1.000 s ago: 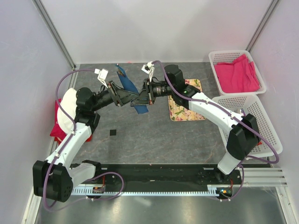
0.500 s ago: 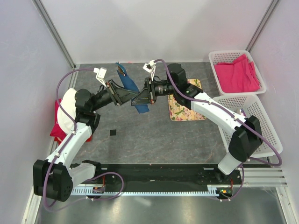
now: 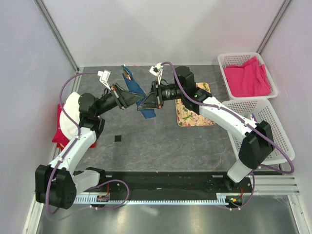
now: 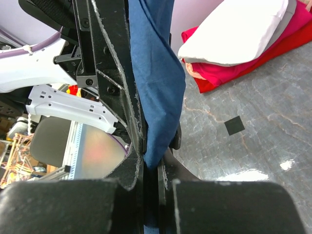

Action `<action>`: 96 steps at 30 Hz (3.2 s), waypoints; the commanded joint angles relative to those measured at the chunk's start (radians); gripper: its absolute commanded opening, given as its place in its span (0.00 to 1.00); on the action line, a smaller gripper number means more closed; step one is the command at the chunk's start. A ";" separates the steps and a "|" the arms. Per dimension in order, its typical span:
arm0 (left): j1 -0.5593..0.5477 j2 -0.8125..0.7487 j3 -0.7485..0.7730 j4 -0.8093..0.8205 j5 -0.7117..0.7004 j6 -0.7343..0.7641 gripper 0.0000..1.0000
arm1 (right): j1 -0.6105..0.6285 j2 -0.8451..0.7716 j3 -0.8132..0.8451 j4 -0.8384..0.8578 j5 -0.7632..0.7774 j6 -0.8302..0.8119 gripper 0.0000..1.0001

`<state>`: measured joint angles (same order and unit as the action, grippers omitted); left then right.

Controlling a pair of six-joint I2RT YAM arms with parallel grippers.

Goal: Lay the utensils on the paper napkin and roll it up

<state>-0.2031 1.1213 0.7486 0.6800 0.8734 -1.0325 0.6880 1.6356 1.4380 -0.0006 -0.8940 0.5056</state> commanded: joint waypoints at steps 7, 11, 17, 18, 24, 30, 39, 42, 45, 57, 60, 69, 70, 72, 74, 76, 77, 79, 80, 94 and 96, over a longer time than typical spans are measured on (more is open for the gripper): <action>0.007 -0.014 -0.021 0.023 0.019 0.046 0.02 | 0.002 -0.054 0.039 0.022 -0.043 -0.013 0.29; 0.005 -0.023 -0.026 0.026 0.029 0.049 0.02 | -0.013 -0.062 0.071 -0.099 -0.022 -0.067 0.61; -0.001 -0.026 -0.029 0.026 0.036 0.055 0.02 | -0.051 -0.079 0.098 -0.200 0.004 -0.134 0.71; -0.002 -0.025 -0.029 0.024 0.038 0.055 0.02 | -0.057 -0.080 0.101 -0.209 0.006 -0.144 0.71; -0.024 -0.022 -0.025 0.026 0.032 0.055 0.02 | -0.061 -0.076 0.117 -0.231 0.006 -0.168 0.61; -0.032 -0.017 -0.022 0.032 0.022 0.052 0.02 | -0.061 -0.056 0.111 -0.228 -0.011 -0.161 0.56; -0.035 0.000 -0.022 0.058 0.009 0.025 0.02 | -0.058 -0.059 0.081 -0.187 -0.022 -0.121 0.53; -0.035 0.003 -0.017 0.064 0.007 0.017 0.02 | -0.056 -0.057 0.065 -0.165 -0.020 -0.107 0.53; -0.035 0.003 -0.018 0.070 0.001 0.009 0.02 | -0.058 -0.062 0.044 -0.127 -0.023 -0.084 0.50; -0.035 0.006 -0.026 0.089 -0.005 -0.011 0.02 | -0.058 -0.066 -0.011 -0.053 -0.016 -0.036 0.48; -0.035 0.005 -0.031 0.090 -0.011 -0.014 0.02 | -0.058 -0.068 -0.019 -0.018 -0.019 -0.007 0.40; -0.035 0.018 -0.022 0.096 -0.025 -0.032 0.02 | -0.056 -0.071 -0.037 -0.007 -0.026 0.004 0.05; -0.035 0.018 -0.022 0.098 -0.025 -0.035 0.02 | -0.054 -0.072 -0.037 -0.007 -0.025 0.007 0.09; -0.033 0.021 -0.022 0.099 -0.025 -0.037 0.02 | -0.054 -0.069 -0.036 -0.007 -0.022 0.010 0.15; -0.035 0.020 -0.022 0.101 -0.024 -0.037 0.02 | -0.054 -0.065 -0.036 0.020 -0.020 0.020 0.20; -0.035 0.018 -0.023 0.099 -0.022 -0.037 0.02 | -0.054 -0.060 -0.036 0.043 -0.025 0.040 0.11; -0.035 0.017 -0.022 0.098 -0.019 -0.035 0.02 | -0.056 -0.060 -0.036 0.053 -0.028 0.048 0.00; -0.035 0.017 -0.022 0.096 -0.016 -0.032 0.02 | -0.054 -0.066 -0.041 0.062 -0.031 0.051 0.00; -0.035 0.017 -0.022 0.098 -0.014 -0.029 0.02 | -0.059 -0.069 -0.045 0.060 -0.026 0.050 0.00; -0.035 -0.002 -0.029 0.063 -0.014 0.011 0.54 | -0.107 -0.125 -0.039 0.022 -0.054 0.021 0.00; -0.035 -0.003 -0.029 0.047 -0.014 0.018 0.62 | -0.111 -0.134 -0.042 0.019 -0.056 0.019 0.00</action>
<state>-0.2363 1.1423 0.7132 0.7128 0.8661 -1.0420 0.5854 1.5604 1.3804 -0.0208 -0.9211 0.5449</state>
